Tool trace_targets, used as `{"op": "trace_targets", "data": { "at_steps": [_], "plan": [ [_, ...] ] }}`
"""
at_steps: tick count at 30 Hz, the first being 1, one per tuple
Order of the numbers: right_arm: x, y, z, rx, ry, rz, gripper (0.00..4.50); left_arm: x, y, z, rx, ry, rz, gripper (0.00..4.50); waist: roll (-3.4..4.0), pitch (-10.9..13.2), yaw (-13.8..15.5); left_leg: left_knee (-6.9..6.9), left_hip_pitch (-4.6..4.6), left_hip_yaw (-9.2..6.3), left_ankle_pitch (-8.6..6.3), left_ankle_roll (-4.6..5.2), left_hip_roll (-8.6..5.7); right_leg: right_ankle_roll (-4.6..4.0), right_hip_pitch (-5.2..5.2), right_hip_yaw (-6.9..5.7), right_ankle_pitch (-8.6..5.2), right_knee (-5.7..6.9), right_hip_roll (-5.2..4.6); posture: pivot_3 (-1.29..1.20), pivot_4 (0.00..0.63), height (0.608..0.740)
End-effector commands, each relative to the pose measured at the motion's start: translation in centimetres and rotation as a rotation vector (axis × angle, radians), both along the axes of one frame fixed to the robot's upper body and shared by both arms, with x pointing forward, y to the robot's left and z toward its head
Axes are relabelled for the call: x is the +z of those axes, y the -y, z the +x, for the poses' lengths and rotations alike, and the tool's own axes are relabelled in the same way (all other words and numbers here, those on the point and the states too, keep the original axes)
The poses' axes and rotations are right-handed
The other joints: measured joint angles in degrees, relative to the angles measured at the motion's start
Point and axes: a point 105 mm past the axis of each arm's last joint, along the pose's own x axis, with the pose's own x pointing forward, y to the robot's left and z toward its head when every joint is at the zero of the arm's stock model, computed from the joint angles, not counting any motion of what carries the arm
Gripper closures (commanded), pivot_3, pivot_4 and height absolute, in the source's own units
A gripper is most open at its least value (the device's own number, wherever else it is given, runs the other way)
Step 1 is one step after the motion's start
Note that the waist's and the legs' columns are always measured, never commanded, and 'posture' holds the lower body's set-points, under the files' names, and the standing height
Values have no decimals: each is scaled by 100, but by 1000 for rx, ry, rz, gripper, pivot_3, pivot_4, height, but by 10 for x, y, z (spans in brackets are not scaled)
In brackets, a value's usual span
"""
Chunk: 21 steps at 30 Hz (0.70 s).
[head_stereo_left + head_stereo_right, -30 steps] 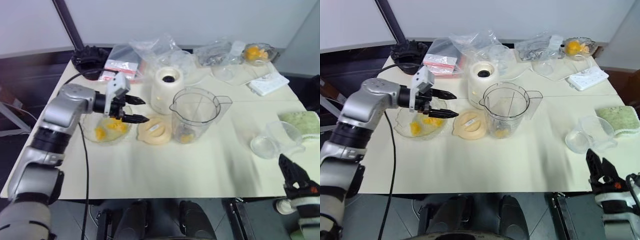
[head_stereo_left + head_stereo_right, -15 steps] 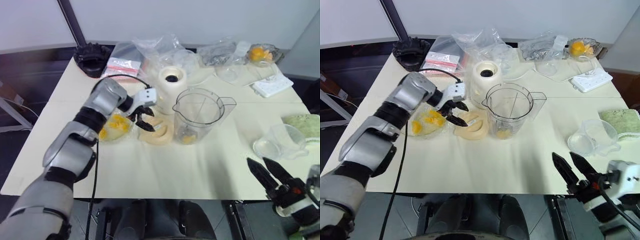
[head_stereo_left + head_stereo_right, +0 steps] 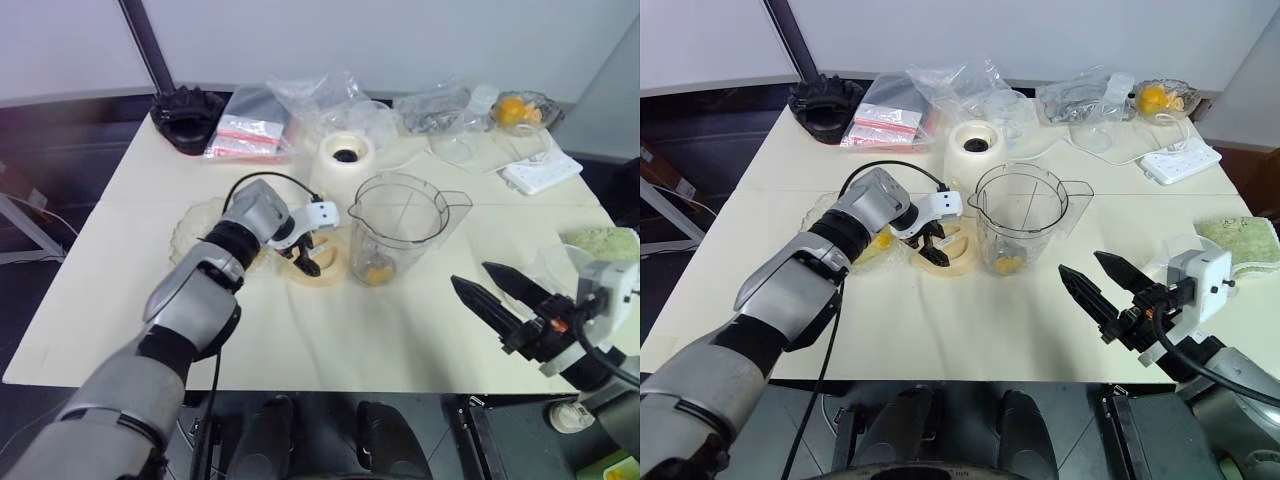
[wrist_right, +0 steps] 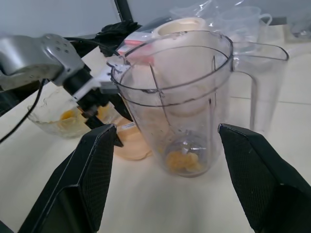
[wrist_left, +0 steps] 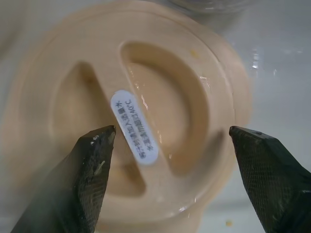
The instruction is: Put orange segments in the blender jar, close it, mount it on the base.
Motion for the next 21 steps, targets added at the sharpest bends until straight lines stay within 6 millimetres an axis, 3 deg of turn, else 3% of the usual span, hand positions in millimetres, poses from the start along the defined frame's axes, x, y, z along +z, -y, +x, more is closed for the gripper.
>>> {"op": "trace_targets", "data": {
  "at_steps": [1, 10, 13, 18, 19, 21],
  "plan": [
    [12, -10, -3, 29, 45, 4, 1000, 8, 3, 9, 58, 55, 3, 593, -1, -1, 7, 3, 0, 0, 0, 0, 0, 2, 0, 1, 1, 0, 0, 0, 150, 740],
    [10, -10, 1, 6, 46, 16, 1000, -7, 1, 10, 153, 36, -6, 593, -2, -2, -9, 62, 6, 1, 0, 0, 6, -5, 32, 0, 23, -2, -1, 0, 150, 740],
    [9, -10, 3, 0, 49, 18, 934, -12, -5, 10, 157, 29, 12, 1492, -3, -5, -9, 64, 13, 1, 0, 0, 7, -6, 45, 1, 33, -13, -2, 0, 150, 740],
    [6, -9, 6, -6, 47, 17, 934, -14, -14, 10, 178, 21, 25, 4025, 1, -8, 0, 62, 19, 0, -1, 0, 12, -6, 49, -1, 32, -16, -1, 0, 150, 740],
    [6, -9, 6, -7, 48, 18, 934, -13, -15, 10, 180, 19, 24, 4288, 0, -7, 5, 62, 18, 1, -1, 0, 11, -5, 50, -1, 31, -16, -3, 0, 150, 740],
    [6, -9, 8, -6, 51, 22, 934, -11, -17, 11, 187, 17, 19, 4288, -1, -7, 0, 62, 11, 2, -1, 0, 10, -5, 48, -1, 32, -22, -5, 0, 150, 740]
  ]
}}
